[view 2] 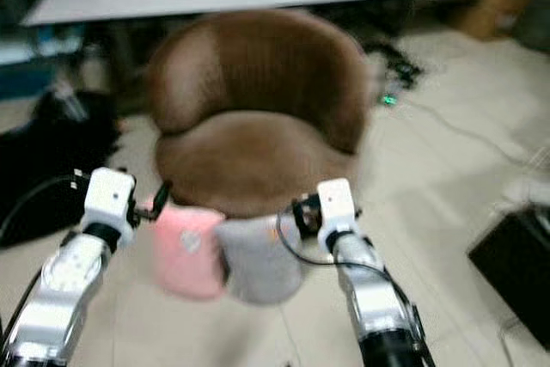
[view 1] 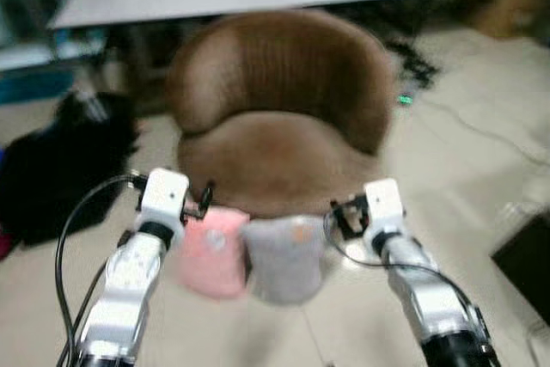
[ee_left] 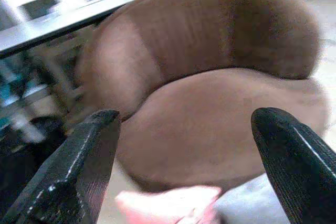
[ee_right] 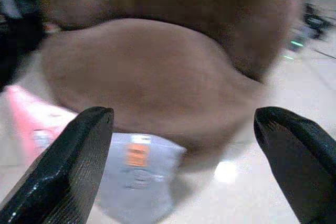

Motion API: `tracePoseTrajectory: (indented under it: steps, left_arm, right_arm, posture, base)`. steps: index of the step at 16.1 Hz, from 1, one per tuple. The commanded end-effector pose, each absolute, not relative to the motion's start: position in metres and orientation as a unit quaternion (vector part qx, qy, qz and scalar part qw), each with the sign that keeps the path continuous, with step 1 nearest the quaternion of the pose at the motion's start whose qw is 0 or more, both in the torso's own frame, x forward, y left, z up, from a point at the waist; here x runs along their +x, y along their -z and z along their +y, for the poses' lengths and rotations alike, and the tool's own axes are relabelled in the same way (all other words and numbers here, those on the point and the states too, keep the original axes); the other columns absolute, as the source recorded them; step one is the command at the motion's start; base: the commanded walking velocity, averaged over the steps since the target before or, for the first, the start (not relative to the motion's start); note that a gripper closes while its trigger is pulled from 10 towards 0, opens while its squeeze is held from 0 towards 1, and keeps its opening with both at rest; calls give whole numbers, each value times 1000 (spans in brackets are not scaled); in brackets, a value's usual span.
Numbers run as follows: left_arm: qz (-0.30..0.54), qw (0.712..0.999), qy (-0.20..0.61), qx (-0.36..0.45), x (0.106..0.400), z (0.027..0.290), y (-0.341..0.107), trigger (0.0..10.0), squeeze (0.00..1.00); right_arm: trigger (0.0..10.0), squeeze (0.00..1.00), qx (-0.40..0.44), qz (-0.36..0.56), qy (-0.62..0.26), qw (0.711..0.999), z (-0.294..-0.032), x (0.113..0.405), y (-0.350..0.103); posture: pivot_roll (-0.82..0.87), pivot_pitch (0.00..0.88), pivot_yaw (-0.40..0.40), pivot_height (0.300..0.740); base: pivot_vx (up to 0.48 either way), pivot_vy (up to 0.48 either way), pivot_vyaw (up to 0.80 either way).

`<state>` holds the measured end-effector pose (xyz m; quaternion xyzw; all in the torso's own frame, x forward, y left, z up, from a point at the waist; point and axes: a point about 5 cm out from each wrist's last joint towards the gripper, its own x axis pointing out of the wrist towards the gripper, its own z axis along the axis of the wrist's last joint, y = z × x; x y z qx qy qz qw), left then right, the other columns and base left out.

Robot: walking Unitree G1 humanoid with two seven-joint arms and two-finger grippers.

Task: Move the pillow to the sofa from floor

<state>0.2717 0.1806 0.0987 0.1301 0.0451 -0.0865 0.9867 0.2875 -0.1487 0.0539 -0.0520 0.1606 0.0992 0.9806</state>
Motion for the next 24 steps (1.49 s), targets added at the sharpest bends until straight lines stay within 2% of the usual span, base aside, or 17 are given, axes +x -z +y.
tracePoseTrajectory:
  steps: [1, 4, 10, 18, 24]
  left_arm:
    - [41, 986, 106, 126, 273, 171, -100, 10000, 0]
    - [42, 985, 107, 126, 273, 171, -99, 10000, 0]
    - [42, 985, 110, 128, 273, 171, -100, 10000, 0]
    - [41, 984, 114, 134, 275, 170, -101, 10000, 0]
    - [44, 983, 116, 139, 276, 171, -99, 10000, 0]
  right_arm:
    - [10000, 0, -54, 165, -80, 982, -161, 288, -55]
    - [10000, 0, -50, 161, -80, 982, -161, 288, -56]
    - [10000, 0, -78, 161, -90, 980, -160, 287, -55]
    - [10000, 0, -76, 164, -97, 979, -157, 288, -54]
    - [10000, 0, -55, 172, -73, 981, -161, 286, -51]
  posture:
    - [56, 0, 8, 740]
    - [54, 0, 11, 740]
    - [54, 0, 14, 740]
    - [53, 0, 15, 740]
    - [49, 0, 25, 740]
  base:
    - [311, 0, -788]
    - [312, 0, -783]
    - [312, 0, 0]
    - [312, 0, 800]
    - [240, 0, 0]
